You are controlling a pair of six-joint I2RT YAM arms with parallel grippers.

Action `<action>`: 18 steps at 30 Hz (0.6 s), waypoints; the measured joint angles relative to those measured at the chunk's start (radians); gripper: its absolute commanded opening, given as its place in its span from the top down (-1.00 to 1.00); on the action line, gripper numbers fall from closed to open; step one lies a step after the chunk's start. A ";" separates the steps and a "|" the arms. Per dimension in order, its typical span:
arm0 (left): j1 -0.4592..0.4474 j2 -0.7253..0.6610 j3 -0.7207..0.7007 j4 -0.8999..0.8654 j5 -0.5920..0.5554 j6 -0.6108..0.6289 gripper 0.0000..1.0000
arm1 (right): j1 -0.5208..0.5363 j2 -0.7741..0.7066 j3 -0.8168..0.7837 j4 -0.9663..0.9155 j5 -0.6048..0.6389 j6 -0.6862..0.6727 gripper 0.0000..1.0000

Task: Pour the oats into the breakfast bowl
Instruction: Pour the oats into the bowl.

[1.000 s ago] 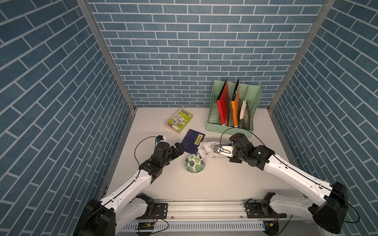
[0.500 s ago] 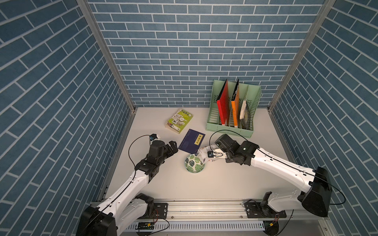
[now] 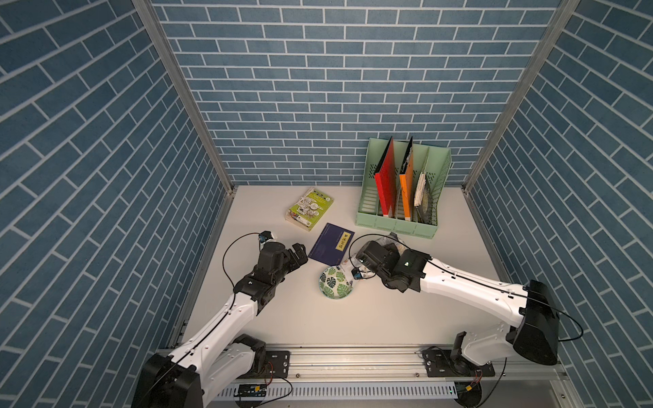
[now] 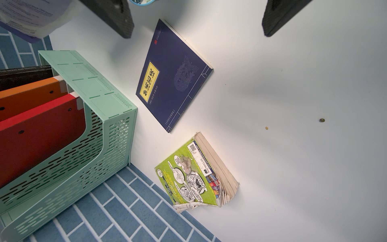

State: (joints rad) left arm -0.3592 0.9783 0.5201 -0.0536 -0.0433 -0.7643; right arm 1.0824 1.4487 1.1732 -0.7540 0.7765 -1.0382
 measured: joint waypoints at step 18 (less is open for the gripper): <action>0.001 0.016 0.003 0.000 0.007 0.002 -0.99 | 0.062 0.058 0.013 0.059 0.069 -0.045 1.00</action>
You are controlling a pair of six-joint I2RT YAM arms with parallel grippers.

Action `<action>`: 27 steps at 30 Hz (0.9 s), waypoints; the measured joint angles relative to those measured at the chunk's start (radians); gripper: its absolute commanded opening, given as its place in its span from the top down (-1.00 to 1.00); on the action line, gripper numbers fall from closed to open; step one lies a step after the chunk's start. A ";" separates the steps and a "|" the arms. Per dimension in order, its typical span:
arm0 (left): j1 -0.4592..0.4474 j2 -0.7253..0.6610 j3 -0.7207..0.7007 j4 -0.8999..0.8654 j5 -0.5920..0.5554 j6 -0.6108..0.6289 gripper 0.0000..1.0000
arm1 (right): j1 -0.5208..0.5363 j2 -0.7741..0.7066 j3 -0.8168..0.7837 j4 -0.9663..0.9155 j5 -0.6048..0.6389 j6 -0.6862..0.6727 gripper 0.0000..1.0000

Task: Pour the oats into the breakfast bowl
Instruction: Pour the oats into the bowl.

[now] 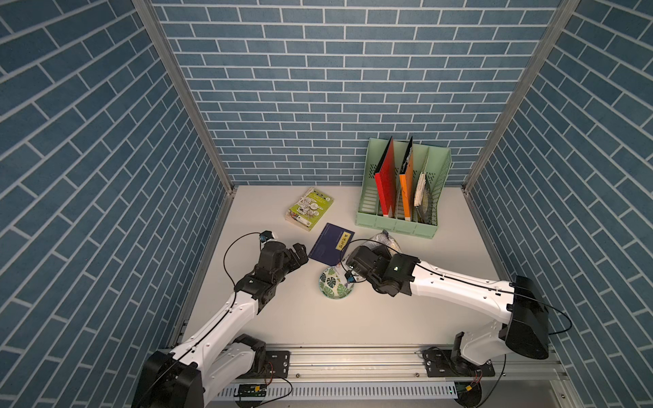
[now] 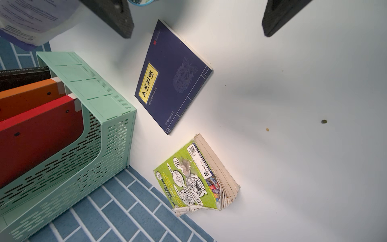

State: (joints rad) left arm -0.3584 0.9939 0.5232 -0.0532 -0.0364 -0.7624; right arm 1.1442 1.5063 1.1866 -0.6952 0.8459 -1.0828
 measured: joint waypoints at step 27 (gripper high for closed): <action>0.000 0.015 0.000 0.003 0.015 0.000 -0.99 | 0.035 0.003 -0.035 0.115 0.102 -0.153 1.00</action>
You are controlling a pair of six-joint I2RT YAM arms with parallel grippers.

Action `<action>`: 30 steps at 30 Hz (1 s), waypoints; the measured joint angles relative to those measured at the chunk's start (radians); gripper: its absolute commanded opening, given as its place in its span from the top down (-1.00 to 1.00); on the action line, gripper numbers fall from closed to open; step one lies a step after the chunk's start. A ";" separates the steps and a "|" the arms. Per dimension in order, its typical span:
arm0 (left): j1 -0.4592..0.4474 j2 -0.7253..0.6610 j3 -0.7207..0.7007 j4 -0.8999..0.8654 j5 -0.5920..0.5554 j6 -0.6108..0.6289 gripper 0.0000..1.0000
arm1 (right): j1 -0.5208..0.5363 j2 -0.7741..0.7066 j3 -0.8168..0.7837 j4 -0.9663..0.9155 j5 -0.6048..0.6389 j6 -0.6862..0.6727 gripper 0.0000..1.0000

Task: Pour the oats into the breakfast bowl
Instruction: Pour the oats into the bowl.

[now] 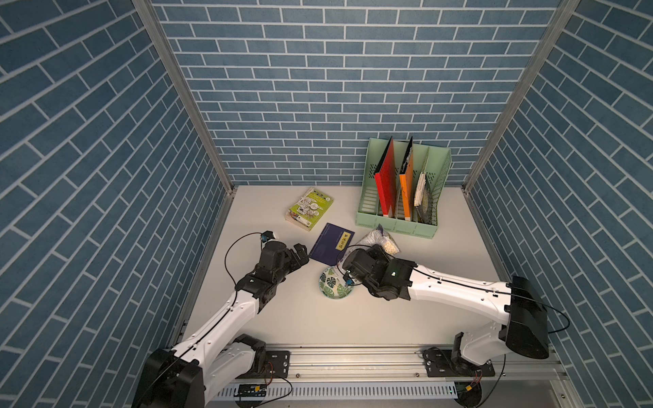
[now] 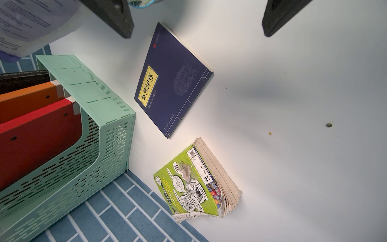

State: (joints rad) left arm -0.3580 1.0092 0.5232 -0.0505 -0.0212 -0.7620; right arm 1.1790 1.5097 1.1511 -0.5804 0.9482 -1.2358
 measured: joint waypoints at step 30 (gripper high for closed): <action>0.000 0.002 0.010 0.002 0.004 0.000 -0.99 | 0.010 0.030 -0.019 0.098 0.045 -0.075 1.00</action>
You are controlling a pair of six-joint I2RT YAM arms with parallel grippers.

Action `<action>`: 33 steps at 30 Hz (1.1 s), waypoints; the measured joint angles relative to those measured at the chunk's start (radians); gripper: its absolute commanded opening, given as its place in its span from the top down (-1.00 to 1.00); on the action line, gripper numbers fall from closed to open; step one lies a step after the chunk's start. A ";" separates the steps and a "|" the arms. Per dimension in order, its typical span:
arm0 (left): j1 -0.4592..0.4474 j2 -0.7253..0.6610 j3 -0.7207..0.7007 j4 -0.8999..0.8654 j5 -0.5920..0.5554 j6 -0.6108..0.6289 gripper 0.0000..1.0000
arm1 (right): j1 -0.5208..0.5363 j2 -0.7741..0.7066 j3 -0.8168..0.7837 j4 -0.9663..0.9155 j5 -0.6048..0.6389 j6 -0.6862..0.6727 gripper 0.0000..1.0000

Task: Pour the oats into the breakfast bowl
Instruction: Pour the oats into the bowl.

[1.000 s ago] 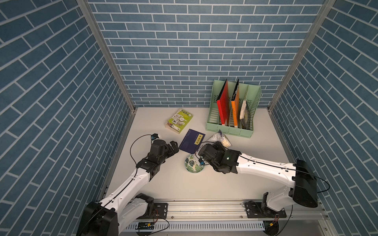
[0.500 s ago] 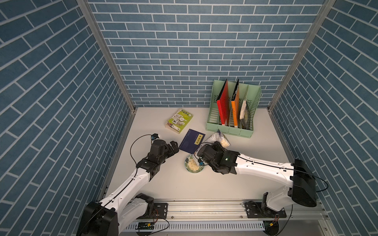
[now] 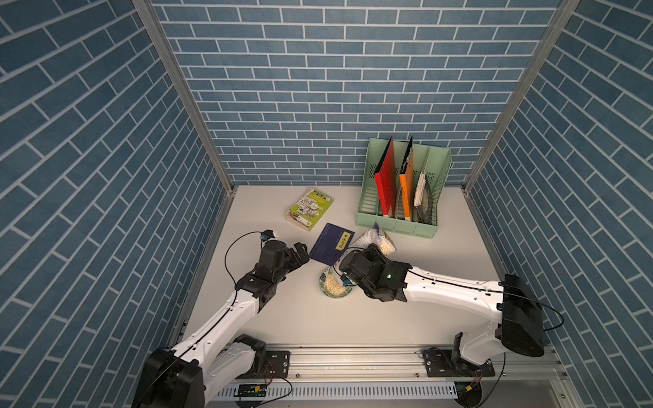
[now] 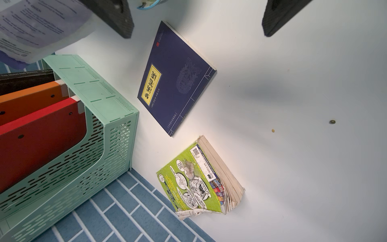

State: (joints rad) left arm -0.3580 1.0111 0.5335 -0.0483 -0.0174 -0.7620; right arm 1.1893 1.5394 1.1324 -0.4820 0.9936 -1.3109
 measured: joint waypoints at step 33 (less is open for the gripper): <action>0.000 0.005 0.001 0.000 0.000 0.000 -0.99 | 0.017 -0.001 -0.051 0.130 0.053 -0.112 1.00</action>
State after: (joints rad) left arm -0.3580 1.0164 0.5346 -0.0483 -0.0174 -0.7616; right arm 1.2064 1.5387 1.0813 -0.3523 1.0466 -1.4231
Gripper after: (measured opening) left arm 0.995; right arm 0.296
